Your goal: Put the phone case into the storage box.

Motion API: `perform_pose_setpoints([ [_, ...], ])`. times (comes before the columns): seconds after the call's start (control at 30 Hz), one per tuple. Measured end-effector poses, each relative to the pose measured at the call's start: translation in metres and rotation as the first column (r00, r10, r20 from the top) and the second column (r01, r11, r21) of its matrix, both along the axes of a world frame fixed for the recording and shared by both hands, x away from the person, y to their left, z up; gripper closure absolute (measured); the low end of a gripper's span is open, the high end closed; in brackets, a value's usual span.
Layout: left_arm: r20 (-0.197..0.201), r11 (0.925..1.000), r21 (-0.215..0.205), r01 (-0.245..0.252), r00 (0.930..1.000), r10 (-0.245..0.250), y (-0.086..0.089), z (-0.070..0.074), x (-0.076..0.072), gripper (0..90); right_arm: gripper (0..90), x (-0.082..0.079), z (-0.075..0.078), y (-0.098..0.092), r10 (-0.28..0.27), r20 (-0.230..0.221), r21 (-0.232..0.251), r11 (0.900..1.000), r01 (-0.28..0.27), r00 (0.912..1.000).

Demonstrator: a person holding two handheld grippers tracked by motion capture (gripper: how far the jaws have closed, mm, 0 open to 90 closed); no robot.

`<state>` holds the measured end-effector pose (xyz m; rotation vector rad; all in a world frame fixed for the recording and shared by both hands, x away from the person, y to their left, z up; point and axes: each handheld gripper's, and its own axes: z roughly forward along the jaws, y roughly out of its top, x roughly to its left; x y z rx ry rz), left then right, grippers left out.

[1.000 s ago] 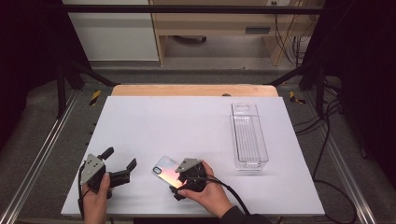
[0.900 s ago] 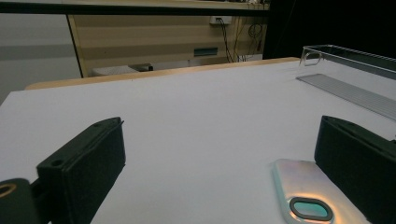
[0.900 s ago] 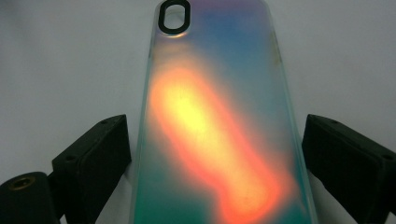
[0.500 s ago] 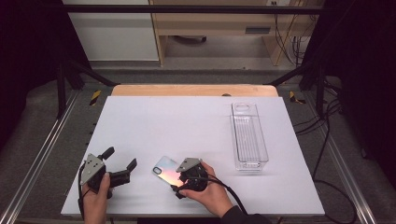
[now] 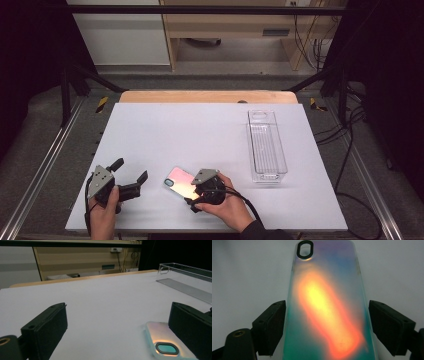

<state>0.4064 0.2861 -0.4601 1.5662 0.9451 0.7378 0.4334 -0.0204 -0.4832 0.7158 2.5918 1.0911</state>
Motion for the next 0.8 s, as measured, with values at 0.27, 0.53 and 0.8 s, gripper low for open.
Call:
perform_pose_setpoints([
  [0.27, -0.006, 0.9999, 0.016, 0.002, 1.0, -0.002, -0.002, 0.001, -0.002, 1.8, 18.0, 0.006, 0.002, -0.015, -0.02, 0.053, 0.047, 0.999, 0.018, 0.9984],
  [0.53, -0.01, 0.9998, 0.014, 0.011, 0.9999, -0.011, -0.005, 0.001, -0.001, 1.8, 17.9, 0.006, 0.008, -0.023, -0.034, 0.092, 0.072, 0.997, 0.027, 0.9952],
  [0.8, -0.012, 0.9997, 0.018, 0.015, 0.9998, -0.015, -0.005, 0.001, -0.001, 1.8, 17.9, 0.008, 0.01, -0.029, -0.053, 0.105, 0.094, 0.995, 0.043, 0.9931],
])
